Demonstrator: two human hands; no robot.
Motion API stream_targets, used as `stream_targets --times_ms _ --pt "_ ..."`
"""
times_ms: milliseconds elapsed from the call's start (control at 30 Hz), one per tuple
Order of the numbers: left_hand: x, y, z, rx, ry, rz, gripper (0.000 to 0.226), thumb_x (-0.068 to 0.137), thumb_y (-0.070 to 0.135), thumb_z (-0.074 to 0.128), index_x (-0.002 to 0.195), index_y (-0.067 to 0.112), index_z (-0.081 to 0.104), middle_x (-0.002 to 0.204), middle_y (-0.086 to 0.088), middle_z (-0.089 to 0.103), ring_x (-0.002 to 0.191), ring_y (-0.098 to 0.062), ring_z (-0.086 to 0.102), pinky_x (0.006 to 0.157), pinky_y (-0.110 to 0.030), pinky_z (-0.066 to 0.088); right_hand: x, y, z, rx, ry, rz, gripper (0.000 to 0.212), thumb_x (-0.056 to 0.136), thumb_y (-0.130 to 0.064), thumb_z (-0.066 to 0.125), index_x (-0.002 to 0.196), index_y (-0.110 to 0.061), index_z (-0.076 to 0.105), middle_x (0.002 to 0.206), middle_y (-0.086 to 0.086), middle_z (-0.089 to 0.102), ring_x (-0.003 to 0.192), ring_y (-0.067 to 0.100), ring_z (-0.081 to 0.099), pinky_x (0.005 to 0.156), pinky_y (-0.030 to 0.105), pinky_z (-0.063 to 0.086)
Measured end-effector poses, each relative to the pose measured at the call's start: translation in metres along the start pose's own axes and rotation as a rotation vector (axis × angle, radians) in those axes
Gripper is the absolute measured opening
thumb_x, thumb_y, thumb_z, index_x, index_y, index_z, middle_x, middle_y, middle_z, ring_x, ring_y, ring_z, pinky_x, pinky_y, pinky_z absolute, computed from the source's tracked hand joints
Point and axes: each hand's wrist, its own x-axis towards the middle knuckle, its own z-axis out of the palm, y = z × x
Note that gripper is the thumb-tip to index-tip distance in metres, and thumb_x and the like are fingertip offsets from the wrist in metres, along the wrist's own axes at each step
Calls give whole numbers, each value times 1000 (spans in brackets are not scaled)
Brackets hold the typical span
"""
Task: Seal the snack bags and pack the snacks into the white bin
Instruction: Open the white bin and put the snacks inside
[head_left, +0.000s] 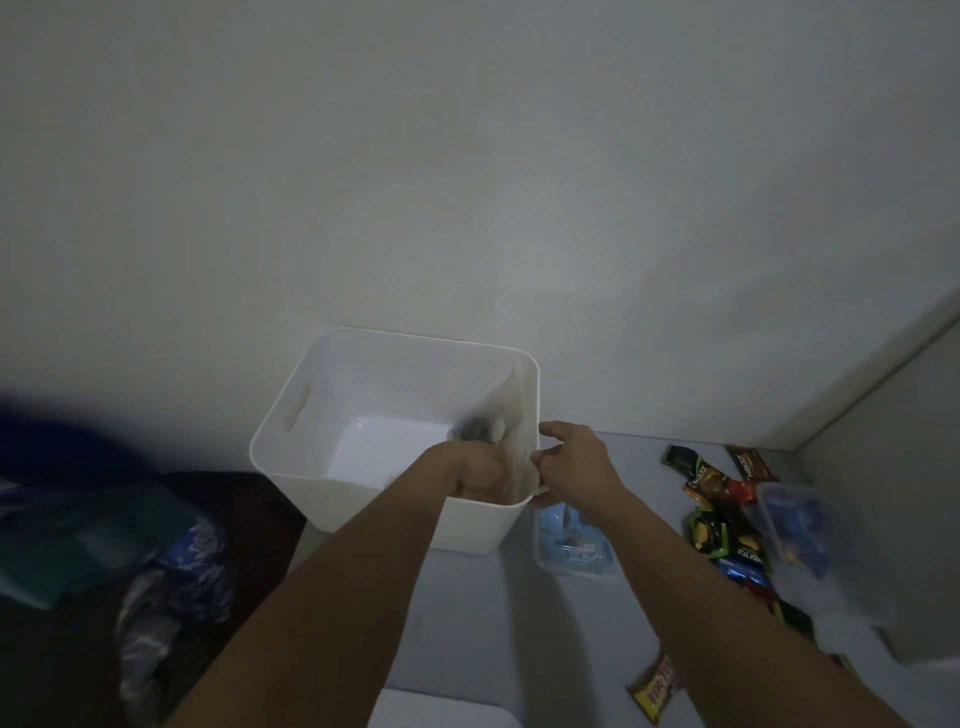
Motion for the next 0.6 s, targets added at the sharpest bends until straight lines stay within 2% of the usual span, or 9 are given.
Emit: stream_targets --times_ms 133,200,367,467,600 --pt "-9 2 0 49 61 22 49 102 27 38 147 8 30 150 -9 38 137 -26 37 113 -34 26 3 -6 5 -24 16 -12 48 83 -5 66 129 -10 55 117 18 65 75 35 71 56 45 61" --pt "-12 -3 -3 72 131 24 50 102 26 41 147 7 30 151 -10 36 138 -26 35 112 -33 26 2 -8 6 -17 20 4 49 84 -3 66 131 -8 53 120 17 63 69 33 72 53 42 61" --pt "-26 -21 -14 126 347 57 61 86 30 65 139 6 45 143 -14 47 127 -30 49 100 -33 40 -1 -5 7 37 61 18 44 84 -6 67 127 -5 57 114 18 65 66 31 72 49 39 60" --pt "-34 -29 -22 125 442 96 53 84 29 66 129 3 56 132 -15 57 116 -29 56 88 -28 42 -5 -2 5 102 99 26 38 84 -9 68 121 -3 59 106 21 66 71 31 71 52 40 60" --pt "-49 -28 -26 80 552 203 40 84 28 66 113 1 66 118 -16 65 108 -30 60 87 -30 45 -15 5 -2 70 115 20 25 87 -22 66 108 -7 65 89 16 71 74 27 72 62 44 61"
